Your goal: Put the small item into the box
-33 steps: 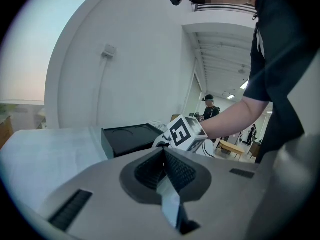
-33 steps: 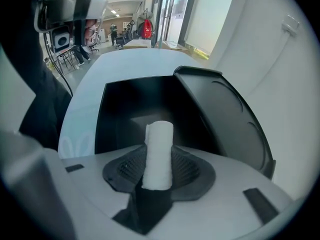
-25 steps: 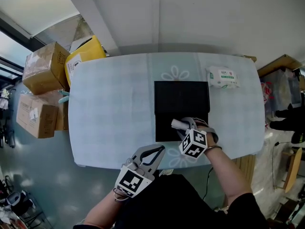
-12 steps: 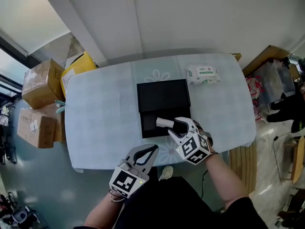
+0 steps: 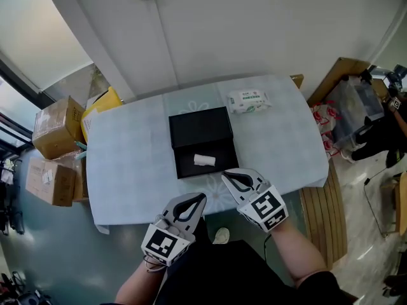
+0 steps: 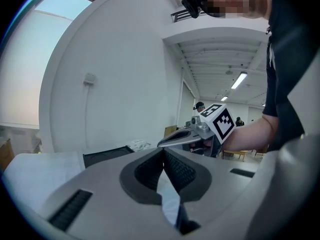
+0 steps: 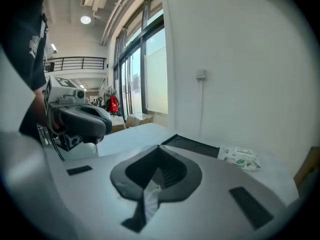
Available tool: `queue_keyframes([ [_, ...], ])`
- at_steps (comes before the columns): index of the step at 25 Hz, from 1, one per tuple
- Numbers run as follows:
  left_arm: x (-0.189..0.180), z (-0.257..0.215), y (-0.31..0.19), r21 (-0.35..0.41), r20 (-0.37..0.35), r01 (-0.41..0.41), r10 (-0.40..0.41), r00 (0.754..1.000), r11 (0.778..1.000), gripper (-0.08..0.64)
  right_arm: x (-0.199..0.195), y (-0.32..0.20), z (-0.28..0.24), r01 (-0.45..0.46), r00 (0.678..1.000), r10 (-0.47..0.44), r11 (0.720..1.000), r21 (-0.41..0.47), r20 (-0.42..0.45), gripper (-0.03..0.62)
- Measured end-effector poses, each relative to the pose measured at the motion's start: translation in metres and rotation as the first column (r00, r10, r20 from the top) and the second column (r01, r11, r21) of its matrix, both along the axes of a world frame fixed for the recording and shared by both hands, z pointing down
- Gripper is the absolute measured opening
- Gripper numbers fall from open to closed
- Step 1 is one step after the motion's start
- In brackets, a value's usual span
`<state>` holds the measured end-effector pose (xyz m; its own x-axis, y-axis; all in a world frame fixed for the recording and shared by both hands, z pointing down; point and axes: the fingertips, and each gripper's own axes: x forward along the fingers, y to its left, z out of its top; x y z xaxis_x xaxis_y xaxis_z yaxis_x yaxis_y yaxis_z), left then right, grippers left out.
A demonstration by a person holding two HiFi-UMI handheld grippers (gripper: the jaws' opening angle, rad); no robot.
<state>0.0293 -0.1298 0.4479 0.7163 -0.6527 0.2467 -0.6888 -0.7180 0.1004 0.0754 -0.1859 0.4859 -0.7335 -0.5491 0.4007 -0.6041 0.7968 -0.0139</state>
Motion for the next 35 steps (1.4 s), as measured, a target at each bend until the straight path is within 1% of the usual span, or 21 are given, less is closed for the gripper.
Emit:
queue_keyframes([
  [2, 0.003, -0.007, 0.011, 0.015, 0.009, 0.01, -0.011, 1.0, 1.0, 0.009, 0.004, 0.016, -0.014, -0.002, 0.999, 0.001, 1.0, 0.011, 0.042, 0.009],
  [4, 0.008, -0.014, 0.025, 0.025, -0.006, 0.005, -0.005, 1.0, 1.0, 0.009, 0.007, 0.032, -0.027, -0.004, 0.997, 0.002, 1.0, 0.018, 0.074, 0.009],
  [8, 0.01, -0.023, 0.053, 0.047, -0.032, 0.012, -0.011, 0.999, 0.999, 0.009, 0.01, 0.066, -0.046, -0.005, 0.994, 0.002, 1.0, 0.024, 0.111, 0.009],
  [11, 0.007, -0.029, 0.069, 0.051, -0.034, 0.035, -0.033, 0.999, 0.998, 0.009, 0.009, 0.089, -0.057, -0.002, 0.991, -0.002, 1.0, 0.023, 0.137, 0.009],
  [14, 0.003, -0.033, 0.08, 0.049, -0.031, 0.048, -0.047, 0.998, 0.998, 0.009, 0.006, 0.105, -0.061, 0.006, 0.988, -0.008, 1.0, 0.018, 0.156, 0.009],
  [19, -0.008, -0.03, 0.094, 0.044, -0.022, 0.041, -0.04, 0.999, 0.998, 0.009, 0.0, 0.122, -0.061, -0.012, 0.981, 0.014, 1.0, -0.01, 0.193, 0.009],
  [23, -0.02, -0.029, 0.099, 0.035, -0.022, 0.023, -0.022, 1.0, 0.999, 0.009, -0.013, 0.13, -0.06, -0.029, 0.975, 0.036, 0.999, -0.039, 0.219, 0.009],
  [27, -0.038, -0.032, 0.105, 0.036, -0.019, -0.007, 0.007, 1.0, 0.999, 0.009, -0.033, 0.138, -0.058, -0.051, 0.972, 0.061, 0.997, -0.054, 0.226, 0.009],
  [31, -0.055, -0.034, 0.112, 0.038, -0.024, -0.03, 0.031, 0.999, 0.999, 0.008, -0.051, 0.15, -0.062, -0.073, 0.969, 0.082, 0.996, -0.05, 0.232, 0.009],
  [35, -0.061, -0.039, 0.118, 0.051, -0.052, -0.059, 0.061, 0.997, 0.997, 0.009, -0.058, 0.162, -0.07, -0.106, 0.969, 0.111, 0.994, -0.034, 0.223, 0.009],
])
